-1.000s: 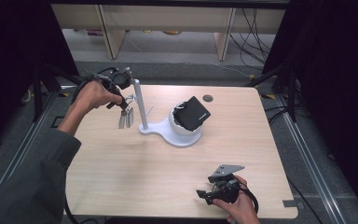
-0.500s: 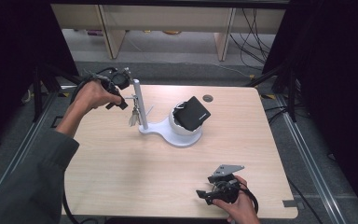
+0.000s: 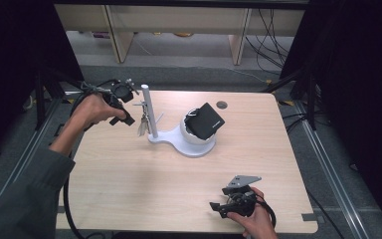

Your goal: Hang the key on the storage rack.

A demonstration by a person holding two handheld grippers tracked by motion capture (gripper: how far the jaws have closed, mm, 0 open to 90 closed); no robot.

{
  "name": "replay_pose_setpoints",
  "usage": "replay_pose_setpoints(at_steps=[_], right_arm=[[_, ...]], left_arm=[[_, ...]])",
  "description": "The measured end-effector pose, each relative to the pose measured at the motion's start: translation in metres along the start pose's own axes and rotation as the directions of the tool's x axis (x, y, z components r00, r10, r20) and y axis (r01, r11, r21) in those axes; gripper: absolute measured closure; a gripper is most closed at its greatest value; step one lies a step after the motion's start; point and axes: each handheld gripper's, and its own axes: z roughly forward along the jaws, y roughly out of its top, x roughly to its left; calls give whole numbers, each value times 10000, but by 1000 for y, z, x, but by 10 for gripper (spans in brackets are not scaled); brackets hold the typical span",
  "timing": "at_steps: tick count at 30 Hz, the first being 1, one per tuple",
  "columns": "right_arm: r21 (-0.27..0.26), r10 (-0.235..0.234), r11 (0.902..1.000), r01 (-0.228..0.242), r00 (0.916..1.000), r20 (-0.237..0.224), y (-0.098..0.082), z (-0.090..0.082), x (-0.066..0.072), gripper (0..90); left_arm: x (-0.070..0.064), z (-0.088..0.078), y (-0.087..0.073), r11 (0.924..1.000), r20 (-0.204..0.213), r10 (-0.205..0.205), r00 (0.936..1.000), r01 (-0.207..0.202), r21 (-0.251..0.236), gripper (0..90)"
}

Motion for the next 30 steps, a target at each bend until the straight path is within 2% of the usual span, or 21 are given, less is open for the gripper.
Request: replay_pose_setpoints(at_steps=[2, 6, 16, 17, 18, 20, 22, 23, 24, 25, 26, 30], right_arm=[[160, -2, 9999, 2, 10000, 8, 0, -2, 0, 293], [116, -19, 9999, 18, 10000, 27, 0, -2, -1, 293], [129, 21, 9999, -21, 10000, -19, 0, -3, -3, 293], [140, 47, 9999, -47, 10000, -23, 1, -3, -2, 294], [36, -4, 10000, 4, 10000, -25, 0, -2, -2, 293], [48, -31, 10000, 31, 10000, -23, 1, -2, -2, 294], [50, -33, 10000, 33, 10000, -25, 1, -2, -2, 293], [115, 19, 9999, -18, 10000, -58, 1, -1, -2, 293], [86, -12, 10000, 12, 10000, -22, 1, -1, -2, 293], [91, -11, 10000, 11, 10000, -26, 1, -1, -2, 293], [40, -53, 10000, 54, 10000, -50, 1, -1, -2, 293], [27, -22, 10000, 22, 10000, -67, 1, -1, -2, 293]], left_arm=[[-2, 1, -8, 9997, 208, -135, 9997, 139, -217, 497], [-5, 3, -17, 9991, 304, -210, 9993, 222, -367, 468], [-16, 10, -38, 9982, 554, -92, 9984, 125, -594, 387], [-18, 11, -39, 9981, 562, -72, 9984, 106, -614, 387], [-21, 11, -41, 9980, 570, 5, 9984, 31, -625, 350], [-29, 12, -45, 9960, 543, 140, 9984, -91, -894, 337], [-37, 13, -51, 9935, 737, 321, 9968, -238, -1112, 331], [-41, 14, -54, 9918, 821, 255, 9963, -149, -1268, 323], [-42, 14, -56, 9917, 803, 574, 9951, -475, -1194, 314], [-45, 15, -59, 9917, 829, 601, 9947, -501, -1183, 303], [-52, 19, -65, 9910, 935, 392, 9948, -267, -1314, 281], [-61, 22, -73, 9875, 1006, 396, 9941, -235, -1560, 257]])
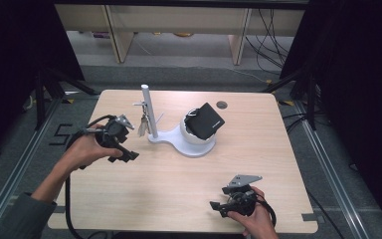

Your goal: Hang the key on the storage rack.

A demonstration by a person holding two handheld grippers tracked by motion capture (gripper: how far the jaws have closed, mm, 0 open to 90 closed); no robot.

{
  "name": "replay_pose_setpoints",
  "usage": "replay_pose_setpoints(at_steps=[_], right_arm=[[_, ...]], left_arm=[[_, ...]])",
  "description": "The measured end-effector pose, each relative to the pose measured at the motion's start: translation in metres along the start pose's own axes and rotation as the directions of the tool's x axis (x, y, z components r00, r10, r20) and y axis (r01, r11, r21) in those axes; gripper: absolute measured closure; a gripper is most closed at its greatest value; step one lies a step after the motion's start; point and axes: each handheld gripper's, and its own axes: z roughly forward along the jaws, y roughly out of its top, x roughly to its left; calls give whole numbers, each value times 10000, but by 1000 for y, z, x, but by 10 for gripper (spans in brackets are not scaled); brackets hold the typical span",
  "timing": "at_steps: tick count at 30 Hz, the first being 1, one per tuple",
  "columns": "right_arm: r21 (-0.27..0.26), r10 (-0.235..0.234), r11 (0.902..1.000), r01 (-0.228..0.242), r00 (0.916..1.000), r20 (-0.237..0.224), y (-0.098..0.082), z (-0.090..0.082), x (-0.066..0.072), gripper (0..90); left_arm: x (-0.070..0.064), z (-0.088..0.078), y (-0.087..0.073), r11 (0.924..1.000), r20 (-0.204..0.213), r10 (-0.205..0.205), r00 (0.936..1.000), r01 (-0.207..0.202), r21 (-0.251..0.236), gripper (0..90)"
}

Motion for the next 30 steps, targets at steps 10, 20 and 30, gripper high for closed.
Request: replay_pose_setpoints(at_steps=[10, 20, 30], right_arm=[[5, -35, 10000, 35, 10000, -39, 0, 0, -2, 293], [17, 31, 10000, -31, 10000, 14, -1, -3, -3, 293], [-3, -41, 10000, 41, 9999, 103, -1, -3, -1, 294]], left_arm=[[-27, 19, -21, 9982, 354, 477, 9982, -464, -369, 214], [-48, 38, -38, 9952, 549, 682, 9962, -640, -739, 206], [-65, 56, -58, 9926, 377, 787, 9962, -748, -953, 203]])
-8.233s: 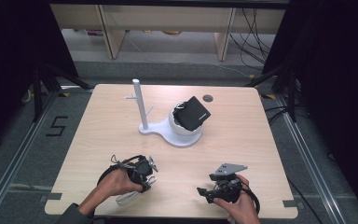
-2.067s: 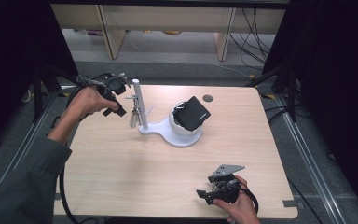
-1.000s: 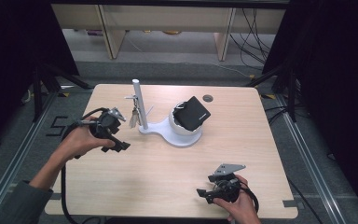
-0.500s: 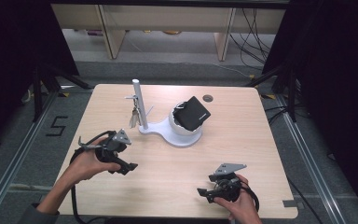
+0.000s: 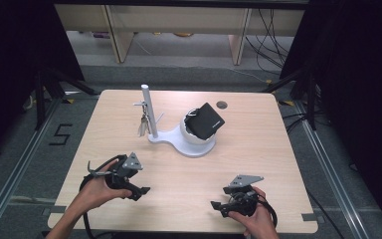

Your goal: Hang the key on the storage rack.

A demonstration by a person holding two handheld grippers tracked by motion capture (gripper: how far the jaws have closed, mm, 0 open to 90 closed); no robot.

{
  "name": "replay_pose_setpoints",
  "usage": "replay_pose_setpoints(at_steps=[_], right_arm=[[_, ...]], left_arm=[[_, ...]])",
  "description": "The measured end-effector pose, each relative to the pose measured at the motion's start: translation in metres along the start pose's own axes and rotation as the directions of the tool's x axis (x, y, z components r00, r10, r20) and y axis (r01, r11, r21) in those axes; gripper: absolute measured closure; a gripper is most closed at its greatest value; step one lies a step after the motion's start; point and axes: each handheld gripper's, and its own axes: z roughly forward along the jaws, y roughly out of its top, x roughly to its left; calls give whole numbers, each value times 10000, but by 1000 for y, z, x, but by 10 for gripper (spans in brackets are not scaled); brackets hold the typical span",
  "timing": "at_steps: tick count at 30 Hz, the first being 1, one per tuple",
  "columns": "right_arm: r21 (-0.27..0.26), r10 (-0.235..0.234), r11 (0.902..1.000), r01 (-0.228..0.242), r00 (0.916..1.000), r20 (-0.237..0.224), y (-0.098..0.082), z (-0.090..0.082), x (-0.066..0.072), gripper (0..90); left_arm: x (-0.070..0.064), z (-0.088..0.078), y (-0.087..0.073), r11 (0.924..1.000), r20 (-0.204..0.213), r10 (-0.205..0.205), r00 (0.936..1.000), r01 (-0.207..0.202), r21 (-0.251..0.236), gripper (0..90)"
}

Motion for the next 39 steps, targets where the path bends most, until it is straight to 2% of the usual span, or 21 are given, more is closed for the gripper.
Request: replay_pose_setpoints(at_steps=[1, 6, 8, 11, 12, 15, 16, 18, 19, 21, 22, 25, 26, 28, 31, 32, 33, 35, 36, 37, 39], right_arm=[[5, 0, 10000, 0, 10000, 0, 0, 0, 0, 293], [-3, 55, 10000, -55, 10000, -17, 1, 1, 1, 293], [14, -48, 10000, 48, 10000, -17, 2, 2, 2, 294], [65, -59, 10000, 60, 10000, -69, 3, 2, 5, 294], [-172, -28, 9998, 28, 10000, 20, 3, 4, 6, 294], [-101, -233, 9997, 234, 9997, 73, 4, 2, 7, 294], [18, -52, 10000, 52, 10000, -63, 3, 0, 10, 294], [-123, -126, 9998, 125, 9999, -34, 2, -1, 9, 294], [-123, -126, 9998, 125, 9999, -34, 2, -1, 9, 294], [-180, -71, 9998, 71, 10000, 10, 1, -3, 8, 293], [-254, -115, 9996, 117, 9999, 66, 0, -4, 7, 292], [-222, 161, 9996, -161, 9999, -2, -2, -5, 8, 278], [-272, 21, 9996, -22, 10000, -33, -3, -5, 7, 259], [-119, 202, 9997, -204, 9996, -194, -4, -4, 7, 250], [-184, 123, 9998, -124, 9999, -40, -5, -4, 9, 228], [-145, 115, 9998, -117, 9999, -117, -5, -3, 9, 226], [-79, 232, 9997, -233, 9997, -26, -6, -4, 10, 222], [-189, 69, 9998, -69, 10000, -10, -7, -4, 10, 213], [-49, 98, 9999, -99, 9999, -85, -8, -3, 10, 213], [-40, 142, 9999, -143, 9998, -140, -8, -3, 10, 211], [-38, 150, 9999, -151, 9997, -168, -8, -2, 10, 207]], left_arm=[[-4, 3, -3, 9999, -20, -144, 9999, 144, 46, 203], [-17, 13, -14, 9996, 143, 162, 9998, -165, 230, 203], [-23, 15, -17, 9999, 67, 33, 10000, -34, 145, 203], [-29, 15, -24, 9996, 135, 195, 9997, -198, 184, 203], [-31, 16, -26, 10000, 85, 37, 10000, -37, 30, 203], [-38, 16, -34, 10000, 35, 31, 10000, -31, -48, 203], [-41, 14, -38, 9999, 2, 21, 10000, -21, -160, 203], [-43, 12, -39, 9997, 21, -138, 9999, 138, -202, 203], [-44, 11, -41, 9996, -43, 23, 10000, -24, -264, 203], [-48, 10, -44, 9991, 18, -152, 9999, 152, -389, 202], [-49, 9, -46, 9994, -39, -27, 10000, 26, -336, 203], [-52, 10, -51, 9995, 44, -101, 9999, 102, -306, 203], [-53, 10, -53, 10000, 258, -53, 9997, 52, 43, 202], [-54, 11, -55, 10000, 226, 76, 9997, -76, -5, 203], [-58, 13, -58, 9998, 302, 30, 9995, -36, 182, 203], [-59, 13, -59, 9998, 122, 184, 9998, -185, 103, 203], [-60, 13, -59, 9996, 247, 82, 9997, -88, 259, 203], [-64, 15, -61, 9999, 215, 53, 9998, -56, 130, 203], [-67, 15, -62, 9996, 235, 264, 9994, -267, 130, 203], [-67, 14, -62, 9991, 351, 269, 9990, -280, 303, 202], [-68, 15, -62, 9993, 340, 270, 9991, -279, 244, 203]])
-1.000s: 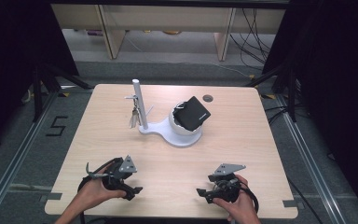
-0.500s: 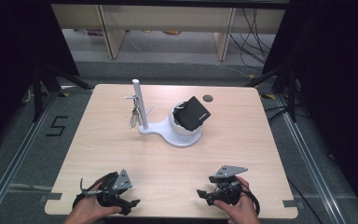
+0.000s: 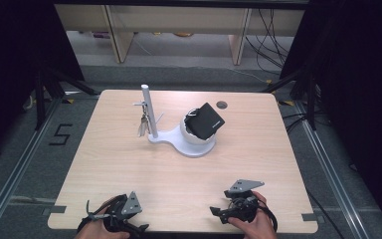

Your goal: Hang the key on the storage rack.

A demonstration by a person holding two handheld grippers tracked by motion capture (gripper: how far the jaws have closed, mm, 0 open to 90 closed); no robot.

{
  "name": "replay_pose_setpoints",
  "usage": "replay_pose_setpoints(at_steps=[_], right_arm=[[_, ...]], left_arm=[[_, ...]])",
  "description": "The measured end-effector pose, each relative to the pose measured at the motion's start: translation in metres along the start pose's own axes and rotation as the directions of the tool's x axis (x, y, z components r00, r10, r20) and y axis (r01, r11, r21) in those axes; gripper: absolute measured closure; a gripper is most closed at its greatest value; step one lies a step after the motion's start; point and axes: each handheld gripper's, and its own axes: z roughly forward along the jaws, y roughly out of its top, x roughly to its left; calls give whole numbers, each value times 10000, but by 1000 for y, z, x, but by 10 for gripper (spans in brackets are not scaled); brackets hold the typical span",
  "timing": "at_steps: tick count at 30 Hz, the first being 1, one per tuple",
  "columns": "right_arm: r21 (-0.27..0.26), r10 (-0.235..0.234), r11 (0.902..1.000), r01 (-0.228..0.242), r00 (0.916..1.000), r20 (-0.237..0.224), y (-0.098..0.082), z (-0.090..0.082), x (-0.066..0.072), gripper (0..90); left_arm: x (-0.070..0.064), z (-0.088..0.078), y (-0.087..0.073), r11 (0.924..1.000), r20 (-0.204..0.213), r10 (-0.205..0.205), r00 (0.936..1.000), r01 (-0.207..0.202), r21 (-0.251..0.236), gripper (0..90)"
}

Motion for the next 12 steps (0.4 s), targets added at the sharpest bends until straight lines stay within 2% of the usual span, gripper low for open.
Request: replay_pose_setpoints(at_steps=[1, 2, 3, 4, 5, 6, 7, 8, 9, 10, 11, 12], right_arm=[[-60, -58, 10000, 59, 9999, 121, -1, 0, 0, 205], [-60, -58, 10000, 59, 9999, 121, -1, 0, 0, 205], [16, 76, 10000, -77, 9999, 105, -1, 0, 0, 202], [4, 53, 10000, -53, 10000, 69, -1, 1, 0, 199], [64, 37, 10000, -37, 10000, 81, -1, 1, 0, 199], [64, 39, 10000, -40, 10000, 72, -2, 2, 0, 199], [130, 280, 9995, -280, 9996, 17, -2, 2, 2, 199], [130, 280, 9995, -280, 9996, 17, -2, 2, 2, 199], [61, 3, 10000, -3, 10000, 75, -2, 2, -1, 199], [61, 3, 10000, -3, 10000, 75, -2, 2, -1, 199], [92, 53, 9999, -53, 9999, 105, -2, 2, -1, 199], [89, 49, 9999, -50, 9999, 100, -2, 2, -1, 199]], left_arm=[[-1, 2, -1, 9999, -223, 26, 9997, -29, -120, 202], [-1, 2, -1, 9999, -223, 26, 9997, -29, -120, 202], [-2, 2, -1, 10000, -70, 3, 10000, -4, -93, 202], [-2, 2, -1, 10000, -102, 26, 9999, -27, -45, 202], [-2, 1, -1, 9999, 116, 81, 9999, -83, 147, 203], [-2, 2, -1, 9999, 107, 102, 9999, -103, 99, 203], [-2, 2, -1, 9999, 8, 53, 10000, -53, 86, 203], [-2, 2, -1, 9999, 8, 53, 10000, -53, 86, 202], [-2, 2, -1, 9999, 40, -151, 9999, 150, 39, 202], [-2, 2, -1, 9999, 40, -151, 9999, 150, 39, 202], [-1, 2, -1, 10000, 31, 14, 10000, -14, 40, 202], [-2, 3, -2, 9999, 46, -132, 9999, 131, 60, 202]])
